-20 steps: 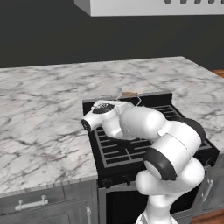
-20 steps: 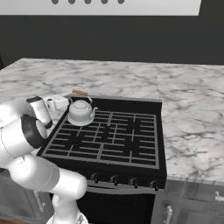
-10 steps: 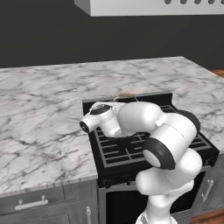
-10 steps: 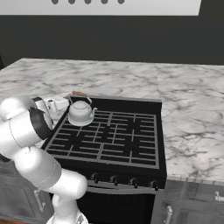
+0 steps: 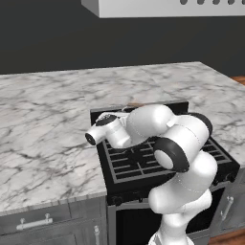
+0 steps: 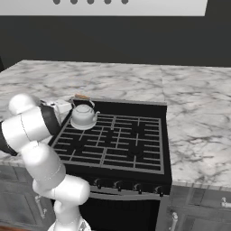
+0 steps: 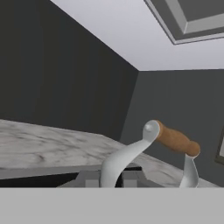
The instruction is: Pick the kettle from the cabinet and place it on a stove burner. Then pick the pot from the counter and place it on another stove burner. Finally, turn both burners on.
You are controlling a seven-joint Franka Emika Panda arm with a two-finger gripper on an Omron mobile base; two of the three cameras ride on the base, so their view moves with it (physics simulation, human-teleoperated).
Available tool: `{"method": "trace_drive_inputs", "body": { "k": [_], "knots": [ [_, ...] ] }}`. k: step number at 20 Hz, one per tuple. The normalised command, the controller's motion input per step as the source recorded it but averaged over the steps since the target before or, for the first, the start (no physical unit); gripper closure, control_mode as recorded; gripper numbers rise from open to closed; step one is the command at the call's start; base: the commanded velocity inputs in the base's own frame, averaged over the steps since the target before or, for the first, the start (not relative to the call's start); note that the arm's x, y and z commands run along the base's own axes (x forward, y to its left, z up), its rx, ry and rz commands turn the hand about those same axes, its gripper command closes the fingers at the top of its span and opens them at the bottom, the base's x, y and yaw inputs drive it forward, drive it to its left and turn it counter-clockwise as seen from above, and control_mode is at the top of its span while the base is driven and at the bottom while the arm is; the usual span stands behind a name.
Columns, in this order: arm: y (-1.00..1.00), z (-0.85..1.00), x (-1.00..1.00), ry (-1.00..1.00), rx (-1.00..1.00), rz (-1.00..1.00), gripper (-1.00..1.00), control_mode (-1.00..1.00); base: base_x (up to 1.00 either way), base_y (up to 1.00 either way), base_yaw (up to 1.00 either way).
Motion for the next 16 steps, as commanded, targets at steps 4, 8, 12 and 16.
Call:
{"method": "trace_drive_inputs", "body": {
  "k": [4, 8, 12, 16],
  "knots": [
    [0.03, -0.14, 0.23, 0.0, -0.01, 0.0, 1.0, -1.0, 0.0, 0.0, 0.0],
    [0.0, -0.12, 0.25, 0.0, -0.01, 0.0, 1.0, -1.0, 0.0, 0.0, 0.0],
    [0.0, -0.1, 0.27, 0.0, -0.01, 0.0, 1.0, -1.0, 0.0, 0.0, 0.0],
    [0.0, -0.1, 0.26, 0.0, -0.01, 0.0, 1.0, -1.0, 0.0, 0.0, 0.0]
  ]
}}
